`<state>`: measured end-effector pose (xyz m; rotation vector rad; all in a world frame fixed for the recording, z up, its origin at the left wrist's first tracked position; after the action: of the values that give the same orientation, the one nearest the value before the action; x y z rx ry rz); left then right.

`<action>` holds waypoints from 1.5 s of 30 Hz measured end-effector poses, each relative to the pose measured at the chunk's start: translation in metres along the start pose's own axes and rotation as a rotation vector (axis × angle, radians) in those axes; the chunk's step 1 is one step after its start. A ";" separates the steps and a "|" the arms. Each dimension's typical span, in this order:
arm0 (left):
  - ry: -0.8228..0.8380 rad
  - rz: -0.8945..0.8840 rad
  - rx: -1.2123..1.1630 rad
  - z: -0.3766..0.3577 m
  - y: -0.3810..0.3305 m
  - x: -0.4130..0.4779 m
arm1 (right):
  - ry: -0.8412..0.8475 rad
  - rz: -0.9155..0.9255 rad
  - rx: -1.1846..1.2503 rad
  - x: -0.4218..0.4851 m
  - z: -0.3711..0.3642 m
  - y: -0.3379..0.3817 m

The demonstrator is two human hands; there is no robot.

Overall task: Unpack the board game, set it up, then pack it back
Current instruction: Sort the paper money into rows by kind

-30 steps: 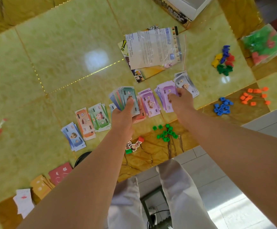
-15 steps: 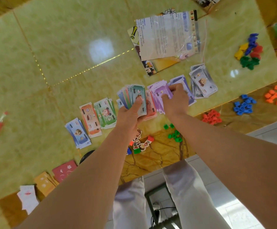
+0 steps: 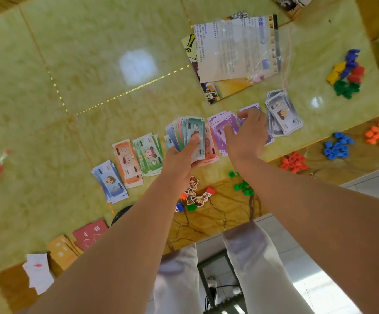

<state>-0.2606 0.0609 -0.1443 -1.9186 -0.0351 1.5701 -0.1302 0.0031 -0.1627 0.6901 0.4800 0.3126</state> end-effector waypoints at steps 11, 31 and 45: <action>0.057 -0.028 -0.004 0.009 -0.024 -0.030 | 0.482 -0.185 0.577 -0.023 0.009 0.045; 0.009 -0.085 -0.127 0.032 -0.012 -0.061 | 0.569 -0.441 0.811 -0.053 0.011 0.047; 0.121 -0.076 -0.177 0.033 -0.015 -0.068 | 0.691 -0.706 1.126 -0.058 0.012 0.055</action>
<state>-0.3033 0.0604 -0.0801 -2.1200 -0.1988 1.4396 -0.1795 0.0122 -0.1000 1.4337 1.5653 -0.4735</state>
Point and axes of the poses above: each hand's wrist, its own x-axis towards the middle knuckle, its own z-axis out of the back of the hand, y = z × x, the point moved 1 cm from there along x, towards the middle knuckle, and after that the axes turned 15 degrees about x, right-handed, at the moved point
